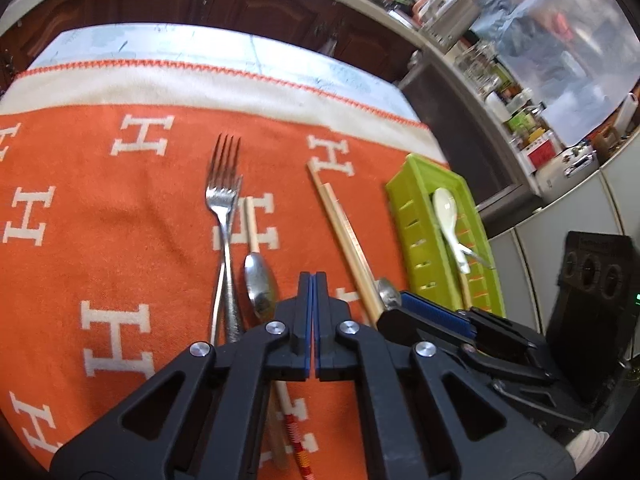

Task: Organize utensils
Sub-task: 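Grasp a metal spoon with the left tool while the right tool grasps a small metal spoon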

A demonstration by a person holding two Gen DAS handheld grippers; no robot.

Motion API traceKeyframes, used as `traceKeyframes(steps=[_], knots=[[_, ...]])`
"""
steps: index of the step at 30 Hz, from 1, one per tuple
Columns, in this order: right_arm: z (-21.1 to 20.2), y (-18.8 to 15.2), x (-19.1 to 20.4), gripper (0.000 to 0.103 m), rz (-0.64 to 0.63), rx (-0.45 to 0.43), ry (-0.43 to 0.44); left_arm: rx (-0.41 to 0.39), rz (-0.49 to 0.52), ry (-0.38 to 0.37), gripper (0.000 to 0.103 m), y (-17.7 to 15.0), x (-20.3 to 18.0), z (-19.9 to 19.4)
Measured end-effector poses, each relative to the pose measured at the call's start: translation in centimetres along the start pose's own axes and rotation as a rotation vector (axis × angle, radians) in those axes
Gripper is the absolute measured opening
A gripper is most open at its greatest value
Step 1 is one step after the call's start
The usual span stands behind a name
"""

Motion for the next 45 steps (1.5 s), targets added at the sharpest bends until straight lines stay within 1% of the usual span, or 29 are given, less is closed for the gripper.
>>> traceKeyframes(steps=[4,6,10,11,17,18,23,24,26,27,28,30,33,35,37,39,42,44,45], knots=[[-1.0,0.0,-0.4,0.023,0.012,-0.041,0.050,-0.050,0.054,-0.004,0.000,0.0,-1.6,-1.9],[-1.4,0.0,-0.6,0.023,0.016,-0.049,0.062,-0.062,0.086,0.013,0.000,0.1,-2.1,-2.4],[-1.8,0.0,-0.5,0.023,0.001,-0.065,0.057,-0.018,0.116,0.061,0.000,0.0,-1.7,-2.2],[-1.9,-0.1,-0.5,0.023,0.000,-0.067,0.057,-0.005,0.122,0.079,0.000,-0.1,-1.5,-1.9],[-2.7,-0.4,-0.7,0.023,-0.004,-0.084,0.066,0.069,0.144,0.130,0.001,-0.7,-0.1,0.3],[-2.7,-0.4,-0.8,0.023,-0.003,-0.083,0.068,0.077,0.149,0.140,0.002,-0.8,-0.1,0.7],[-2.9,-0.6,-1.3,0.023,0.004,-0.080,0.070,0.074,0.175,0.146,0.003,-1.0,-0.3,0.9],[-2.9,-0.6,-1.4,0.023,0.005,-0.078,0.071,0.075,0.178,0.144,0.006,-1.0,-0.3,0.9],[-2.8,-0.6,-1.5,0.023,0.008,-0.075,0.075,0.073,0.179,0.144,0.021,-1.0,-0.3,0.6],[-2.9,-0.5,-1.5,0.023,0.009,-0.075,0.077,0.071,0.178,0.149,0.039,-1.0,-0.2,0.5],[-2.9,-0.5,-1.5,0.023,0.009,-0.076,0.081,0.063,0.174,0.158,0.050,-1.0,0.0,0.3],[-2.9,-0.5,-1.6,0.023,0.005,-0.077,0.081,0.054,0.162,0.159,0.050,-1.0,0.3,0.0],[-2.9,-0.5,-1.6,0.023,0.006,-0.074,0.084,0.067,0.137,0.141,0.050,-0.9,1.0,0.4],[-2.9,-0.5,-1.6,0.023,0.006,-0.074,0.085,0.072,0.139,0.143,0.047,-0.9,1.0,0.7],[-2.9,-0.5,-1.6,0.023,0.007,-0.073,0.085,0.081,0.149,0.137,0.037,-0.8,0.8,1.1],[-2.9,-0.5,-1.6,0.023,0.008,-0.072,0.084,0.087,0.158,0.135,0.031,-0.7,0.5,1.6],[-2.9,-0.5,-1.6,0.023,0.010,-0.072,0.084,0.097,0.166,0.140,0.028,-0.5,0.2,2.3],[-2.9,-0.5,-1.7,0.023,0.016,-0.072,0.089,0.105,0.160,0.145,0.024,-0.5,0.2,2.9],[-2.9,-0.6,-1.7,0.023,0.018,-0.072,0.091,0.109,0.155,0.149,0.013,-0.5,0.4,3.1]])
Point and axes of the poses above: each gripper's, at about its wrist camera, not at the fingertips, and z roughly the way its jaws point, x to its left, y to its top, the point moved 3 cm from there along z, roughly the way its jaws point, and after that the axes turned 14 degrees about z, right-handed, at the moved point
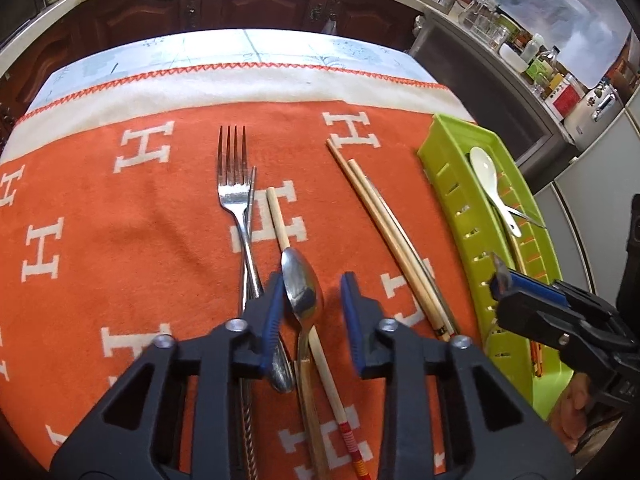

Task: Organize utensils
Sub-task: 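Grasp a metal spoon with the left tool while the right tool grasps a small metal spoon, then lower both spoons into the green tray and open both tools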

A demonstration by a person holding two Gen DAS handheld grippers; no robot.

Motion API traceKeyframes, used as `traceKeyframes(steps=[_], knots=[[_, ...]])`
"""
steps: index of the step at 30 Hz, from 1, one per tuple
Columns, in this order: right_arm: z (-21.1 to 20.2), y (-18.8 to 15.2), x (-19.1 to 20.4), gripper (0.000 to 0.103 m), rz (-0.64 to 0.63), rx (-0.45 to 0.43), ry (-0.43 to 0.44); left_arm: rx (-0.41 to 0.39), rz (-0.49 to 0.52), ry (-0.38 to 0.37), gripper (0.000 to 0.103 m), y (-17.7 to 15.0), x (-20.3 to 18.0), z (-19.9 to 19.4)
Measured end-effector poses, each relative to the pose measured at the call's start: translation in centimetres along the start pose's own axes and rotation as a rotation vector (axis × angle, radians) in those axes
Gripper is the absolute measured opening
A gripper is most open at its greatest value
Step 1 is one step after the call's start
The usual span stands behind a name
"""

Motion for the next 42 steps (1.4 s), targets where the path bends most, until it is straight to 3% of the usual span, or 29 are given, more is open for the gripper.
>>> traceKeyframes(steps=[3,8,15,31,37,42], knots=[[-0.1,0.0,-0.1,0.023,0.001,-0.003,0.009,-0.041,-0.031,-0.015,0.001,0.1,0.2,-0.3],[-0.7,-0.1,-0.1,0.023,0.012,-0.010,0.046,-0.090,-0.039,-0.057,0.001,0.5,-0.9,-2.3],[-2.5,-0.2,0.1,0.023,0.033,-0.043,0.107,-0.163,0.025,-0.115,0.001,1.3,-4.3,-6.6],[-10.8,-0.4,1.5,0.022,0.006,-0.189,0.150,-0.220,0.111,-0.169,0.001,2.3,-9.5,-11.5],[-15.8,-0.5,1.0,0.022,-0.002,-0.257,0.105,-0.262,0.155,-0.225,0.001,4.0,-13.3,-13.5],[-18.6,-0.5,-0.6,0.022,0.006,-0.297,0.046,-0.267,0.169,-0.259,0.001,5.5,-16.6,-13.0]])
Point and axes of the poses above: each gripper's, at about its wrist camera, not at the fingertips, and z roughly the way its jaws point, x to its left, y to its top, the point moved 3 cm from there along z, roughly the way its jaws point, and after that the axes turned 14 degrees about z, right-handed, at the moved point
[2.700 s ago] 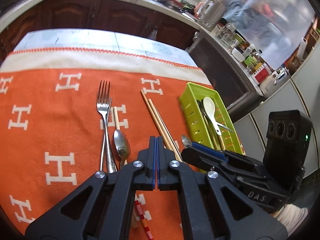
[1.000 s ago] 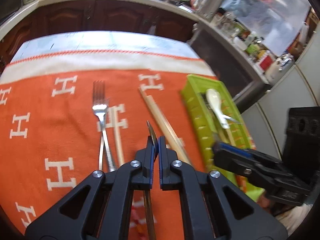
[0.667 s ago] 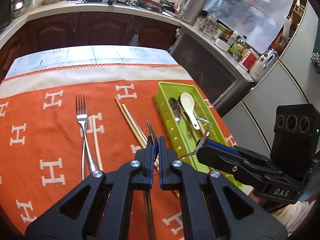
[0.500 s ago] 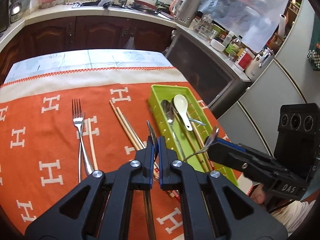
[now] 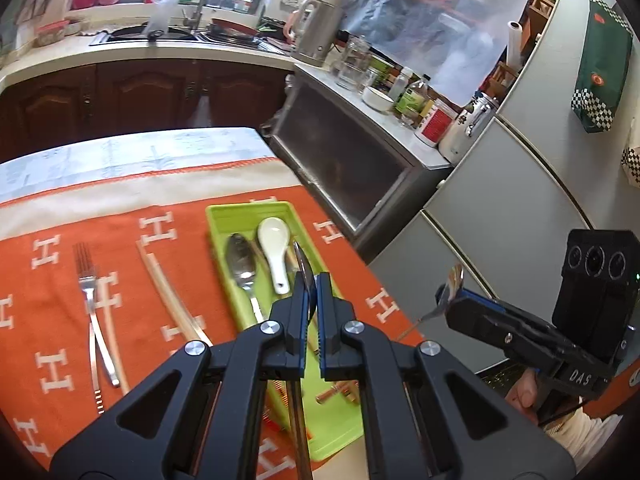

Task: Organize utensils
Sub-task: 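Lower both spoons into the green tray and open both tools, then move both open tools back over the remaining fork and chopsticks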

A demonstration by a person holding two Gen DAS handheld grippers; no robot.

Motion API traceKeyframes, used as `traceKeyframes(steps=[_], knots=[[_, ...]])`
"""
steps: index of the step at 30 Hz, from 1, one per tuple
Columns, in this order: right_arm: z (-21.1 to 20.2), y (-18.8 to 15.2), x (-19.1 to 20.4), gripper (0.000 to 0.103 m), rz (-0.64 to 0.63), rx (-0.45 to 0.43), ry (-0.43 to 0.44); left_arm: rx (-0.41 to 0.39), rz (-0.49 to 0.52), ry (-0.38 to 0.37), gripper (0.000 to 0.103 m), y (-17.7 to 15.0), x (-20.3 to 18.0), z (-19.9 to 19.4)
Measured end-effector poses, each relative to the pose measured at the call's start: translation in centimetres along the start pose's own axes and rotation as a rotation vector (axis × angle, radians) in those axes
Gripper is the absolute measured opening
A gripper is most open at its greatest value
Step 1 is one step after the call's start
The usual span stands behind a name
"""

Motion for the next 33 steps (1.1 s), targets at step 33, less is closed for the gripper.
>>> traceKeyframes(steps=[33], knots=[[8.4,-2.3,-5.6,0.025,0.020,0.214,-0.305,0.185,-0.159,0.303,0.027,-9.1,7.8,0.1]])
Point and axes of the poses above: each gripper's, at about its wrist camera, not at the fingertips, and z roughly the way its jaws point, x to its left, y to its top, the point moved 3 cm from there along z, roughly the way its jaws point, and after that the axes turned 14 degrees about z, right-handed, at the moved point
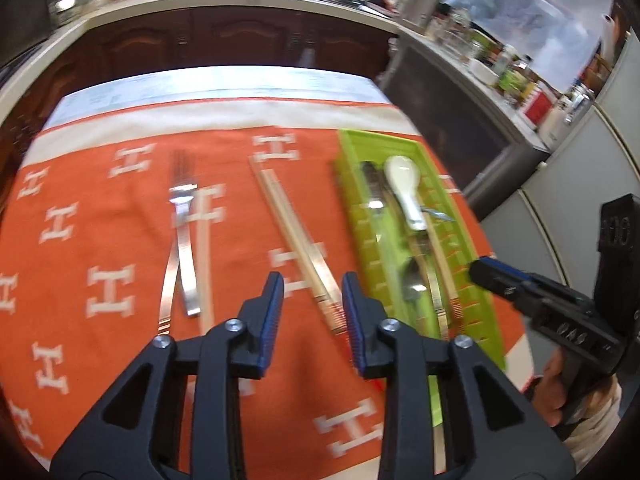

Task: Organize utensils
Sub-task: 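Move both open tools back over the remaining fork and chopsticks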

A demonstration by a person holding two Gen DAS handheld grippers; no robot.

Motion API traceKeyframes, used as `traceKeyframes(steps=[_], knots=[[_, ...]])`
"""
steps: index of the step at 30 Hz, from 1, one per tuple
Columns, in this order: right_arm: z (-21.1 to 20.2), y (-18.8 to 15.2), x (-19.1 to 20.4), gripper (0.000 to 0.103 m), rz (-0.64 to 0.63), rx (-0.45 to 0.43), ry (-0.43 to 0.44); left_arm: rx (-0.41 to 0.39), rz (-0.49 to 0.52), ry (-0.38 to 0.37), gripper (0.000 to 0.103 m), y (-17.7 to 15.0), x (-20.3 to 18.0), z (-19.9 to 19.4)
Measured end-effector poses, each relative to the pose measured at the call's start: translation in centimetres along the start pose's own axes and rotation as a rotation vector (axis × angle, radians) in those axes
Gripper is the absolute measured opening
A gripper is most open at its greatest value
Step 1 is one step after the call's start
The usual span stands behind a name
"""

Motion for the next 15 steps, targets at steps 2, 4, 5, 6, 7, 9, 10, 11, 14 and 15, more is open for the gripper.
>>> traceKeyframes(steps=[2,4,5,6,7,9,10,11,14,15], knots=[[0.1,-0.3,0.7,0.025,-0.009,-0.003,-0.002,0.013,-0.022,0.034,0.027,-1.0,1.8,-0.4],[0.1,-0.5,1.5,0.025,-0.025,-0.003,-0.002,0.027,-0.042,0.067,0.027,-2.1,3.6,-0.9],[0.2,-0.7,1.8,0.025,-0.031,-0.002,-0.001,0.034,-0.053,0.080,0.027,-2.5,4.3,-0.9],[0.3,-0.7,2.2,0.025,-0.037,-0.002,0.000,0.040,-0.064,0.090,0.027,-2.9,5.0,-1.0],[0.4,-0.9,2.8,0.025,-0.043,0.000,-0.002,0.049,-0.080,0.104,0.027,-3.5,5.9,-1.0],[0.7,-1.1,3.9,0.025,-0.056,0.014,0.008,0.064,-0.101,0.119,0.027,-4.4,7.3,-1.0],[0.8,-1.2,4.5,0.025,-0.063,0.023,0.018,0.069,-0.112,0.126,0.027,-4.8,7.8,-1.0],[1.0,-1.4,5.0,0.025,-0.069,0.030,0.024,0.074,-0.120,0.133,0.027,-5.0,8.2,-0.8],[1.5,-1.9,6.9,0.025,-0.101,0.049,0.047,0.086,-0.128,0.146,0.027,-5.8,9.3,-0.4],[1.7,-2.1,7.4,0.025,-0.110,0.054,0.052,0.095,-0.128,0.147,0.027,-5.9,9.6,0.0]])
Point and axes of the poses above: each gripper's, at about its wrist camera, not at the fingertips, and z roughly the way its jaws point, x to its left, y to its top, the point moved 3 cm from there along z, roughly the way its jaws point, and after that the axes turned 14 degrees about z, right-handed, at the moved point
